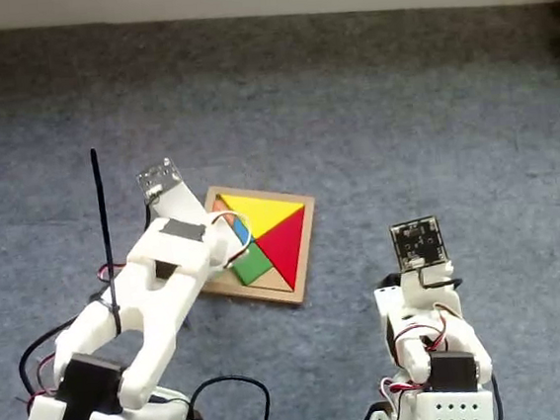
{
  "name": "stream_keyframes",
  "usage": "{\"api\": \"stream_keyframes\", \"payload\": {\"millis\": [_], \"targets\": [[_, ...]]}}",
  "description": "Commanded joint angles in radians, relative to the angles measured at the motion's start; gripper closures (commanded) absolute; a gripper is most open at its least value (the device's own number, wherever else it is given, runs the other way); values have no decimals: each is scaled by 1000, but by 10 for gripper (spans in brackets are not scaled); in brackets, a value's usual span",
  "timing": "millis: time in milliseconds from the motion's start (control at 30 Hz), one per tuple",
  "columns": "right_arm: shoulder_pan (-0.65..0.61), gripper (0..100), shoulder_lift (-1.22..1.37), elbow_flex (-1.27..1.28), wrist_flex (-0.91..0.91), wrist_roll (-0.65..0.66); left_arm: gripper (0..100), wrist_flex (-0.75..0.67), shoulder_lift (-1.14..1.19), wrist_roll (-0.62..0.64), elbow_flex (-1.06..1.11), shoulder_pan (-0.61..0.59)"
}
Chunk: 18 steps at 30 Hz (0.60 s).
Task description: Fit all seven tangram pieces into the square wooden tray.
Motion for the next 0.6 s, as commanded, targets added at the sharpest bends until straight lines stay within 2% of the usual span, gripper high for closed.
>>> {"api": "stream_keyframes", "payload": {"millis": [0,167,300,500,567], "targets": [[8,992,-13,93,7,12,994,-95,-31,2,-2,13],[8,992,-13,93,7,12,994,-216,-39,2,-2,5],[8,992,-13,93,7,12,994,-196,-56,2,-4,-15],[8,992,-13,93,7,12,994,3,-272,-9,-2,-101],[8,992,-13,93,7,12,994,120,-381,-109,-1,-117]]}}
